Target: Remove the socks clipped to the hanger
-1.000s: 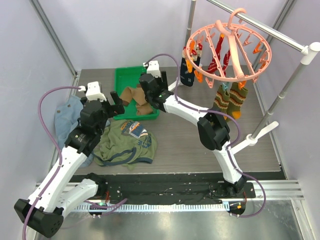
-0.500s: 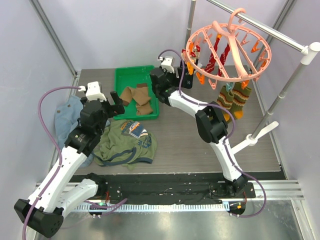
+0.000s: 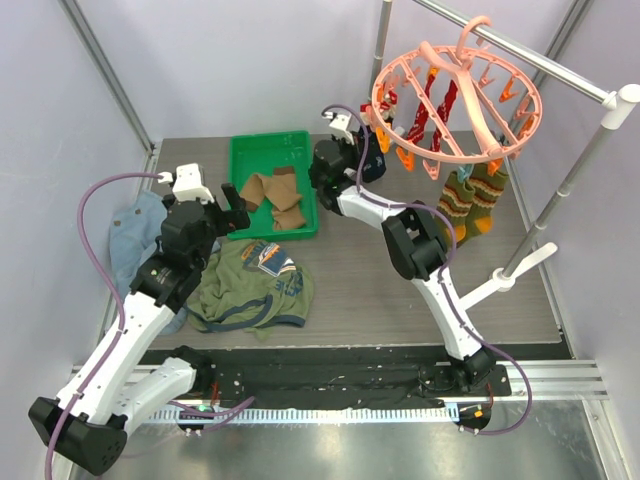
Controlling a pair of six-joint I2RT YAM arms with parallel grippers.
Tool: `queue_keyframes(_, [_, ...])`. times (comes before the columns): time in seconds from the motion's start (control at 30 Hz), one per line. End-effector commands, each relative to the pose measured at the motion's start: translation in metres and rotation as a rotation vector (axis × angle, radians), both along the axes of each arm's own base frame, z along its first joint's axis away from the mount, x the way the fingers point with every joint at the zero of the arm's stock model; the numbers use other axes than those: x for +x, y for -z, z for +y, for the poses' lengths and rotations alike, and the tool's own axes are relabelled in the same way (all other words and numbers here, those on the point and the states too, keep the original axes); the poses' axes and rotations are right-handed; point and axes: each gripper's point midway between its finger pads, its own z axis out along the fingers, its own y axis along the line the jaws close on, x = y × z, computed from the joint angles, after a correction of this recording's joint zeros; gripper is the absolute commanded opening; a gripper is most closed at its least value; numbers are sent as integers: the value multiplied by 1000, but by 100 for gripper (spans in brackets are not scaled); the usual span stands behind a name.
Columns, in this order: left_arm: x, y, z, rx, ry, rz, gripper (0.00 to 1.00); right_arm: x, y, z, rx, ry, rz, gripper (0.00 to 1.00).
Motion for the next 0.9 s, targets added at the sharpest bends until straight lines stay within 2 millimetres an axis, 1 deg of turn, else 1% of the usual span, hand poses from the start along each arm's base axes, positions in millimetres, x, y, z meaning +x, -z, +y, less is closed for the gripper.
queue_keyframes(0.0, [6, -13, -3, -32, -4, -51, 100, -15, -43, 6, 89, -42, -115, 1])
queue_keyframes(0.03, [6, -13, -3, -32, -4, -51, 100, -19, -36, 7, 74, -52, -90, 1])
queue_keyframes(0.07, [6, -13, -3, -30, -5, -52, 100, -23, -45, 7, 99, -63, -115, 1])
queue_keyframes(0.1, [6, -12, -3, -27, -5, -47, 100, -26, -48, 9, 106, -80, -121, 1])
queue_keyframes(0.13, [6, -12, -3, -29, -5, -47, 100, -30, -41, 12, 84, -97, -86, 1])
queue_keyframes(0.17, [6, -12, -2, -29, -5, -47, 100, -34, -52, 11, 121, -107, -119, 1])
queue_keyframes(0.2, [6, -12, -3, -30, -4, -50, 100, -35, -54, 13, 130, -129, -120, 1])
queue_keyframes(0.23, [6, -11, -3, -29, -4, -47, 100, -39, -44, 16, 101, -154, -66, 1])
queue_keyframes(0.27, [7, -10, -3, -26, -4, -43, 100, -40, -46, 18, 147, -176, -90, 1])
queue_keyframes(0.3, [7, -10, -4, -25, 1, -40, 100, -48, -55, 16, 149, -198, -68, 1])
queue_keyframes(0.33, [7, -10, -5, -26, 4, -39, 100, -49, -50, 20, 165, -254, -49, 1])
queue_keyframes(0.37, [7, -9, -6, -25, 8, -35, 100, -53, -50, 23, 186, -291, -41, 1])
queue_keyframes(0.4, [7, -8, -6, -22, 10, -32, 100, -60, -61, 25, 250, -339, -55, 1])
queue_keyframes(0.43, [8, -8, -8, -23, 18, -29, 100, -63, -51, 33, 272, -424, -14, 1])
queue_keyframes(0.47, [8, -8, -9, -22, 22, -25, 100, -66, -50, 38, 292, -470, 3, 1])
queue_keyframes(0.5, [8, -6, -10, -19, 28, -15, 100, -73, -42, 39, 309, -497, 32, 1])
queue_keyframes(0.53, [8, -7, -13, -24, 46, -14, 100, -80, -52, 40, 332, -523, 23, 1])
queue_keyframes(0.57, [10, -4, -16, -21, 57, -4, 100, -82, -52, 46, 361, -573, 42, 1])
queue_keyframes(0.6, [10, -4, -19, -24, 73, -2, 100, -88, -43, 47, 359, -590, 89, 1])
queue_keyframes(0.63, [10, -4, -23, -30, 93, 2, 100, -94, -49, 49, 395, -616, 84, 1])
queue_keyframes(0.67, [11, -1, -26, -29, 105, 10, 100, -97, -49, 56, 419, -658, 97, 1])
queue_keyframes(0.7, [11, -1, -27, -28, 110, 12, 100, -105, -36, 55, 417, -672, 148, 1])
queue_keyframes(0.73, [12, -4, -29, -30, 118, 11, 100, -110, -44, 53, 442, -686, 134, 1])
queue_keyframes(0.77, [12, -3, -32, -29, 135, 17, 100, -116, -43, 58, 458, -724, 150, 1])
queue_keyframes(0.8, [11, -3, -34, -31, 145, 25, 100, -122, -36, 56, 462, -735, 171, 1])
queue_keyframes(0.83, [11, -8, -38, -39, 164, 22, 100, -126, -38, 57, 479, -751, 169, 1])
queue_keyframes(0.87, [9, -7, -45, -47, 204, 33, 100, -133, -49, 56, 501, -775, 149, 1])
